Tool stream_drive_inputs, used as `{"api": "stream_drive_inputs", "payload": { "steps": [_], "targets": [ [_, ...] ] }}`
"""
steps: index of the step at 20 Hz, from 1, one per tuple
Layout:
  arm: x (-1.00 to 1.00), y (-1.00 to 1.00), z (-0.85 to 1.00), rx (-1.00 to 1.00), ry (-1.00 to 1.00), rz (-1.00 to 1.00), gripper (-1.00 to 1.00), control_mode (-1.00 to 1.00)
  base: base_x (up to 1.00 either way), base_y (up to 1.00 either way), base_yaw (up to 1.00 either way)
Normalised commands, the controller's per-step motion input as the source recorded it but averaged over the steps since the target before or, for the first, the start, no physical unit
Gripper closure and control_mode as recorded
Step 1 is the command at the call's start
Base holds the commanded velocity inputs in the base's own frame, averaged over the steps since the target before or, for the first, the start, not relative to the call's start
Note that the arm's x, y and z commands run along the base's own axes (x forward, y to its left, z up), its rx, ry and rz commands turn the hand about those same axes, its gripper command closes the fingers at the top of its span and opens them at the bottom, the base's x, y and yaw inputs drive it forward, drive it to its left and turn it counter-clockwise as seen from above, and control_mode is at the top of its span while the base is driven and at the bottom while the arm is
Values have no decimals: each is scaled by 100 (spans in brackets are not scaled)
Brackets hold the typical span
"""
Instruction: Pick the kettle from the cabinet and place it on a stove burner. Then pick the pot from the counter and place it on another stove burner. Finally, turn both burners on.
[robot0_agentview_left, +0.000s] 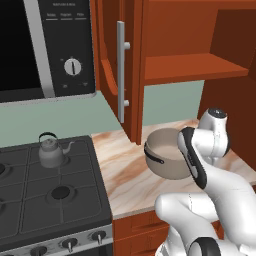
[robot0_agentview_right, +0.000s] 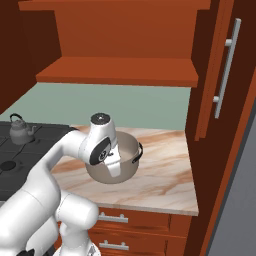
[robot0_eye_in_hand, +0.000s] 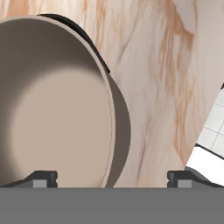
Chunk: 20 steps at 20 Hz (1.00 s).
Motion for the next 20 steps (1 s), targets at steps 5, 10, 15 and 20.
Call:
{"api": "stream_drive_inputs", "payload": {
  "steps": [5, 10, 15, 20],
  "targets": [
    [10, 0, -23, -2, 3, -1, -100, -100, 0, 0, 0],
    [11, -2, -25, -3, 2, -1, -100, -100, 0, 0, 0],
    [15, 0, -15, 0, 1, 0, -100, -100, 0, 0, 0],
    [16, 0, -16, 0, 0, 0, 100, -100, 0, 0, 0]
  ]
}}
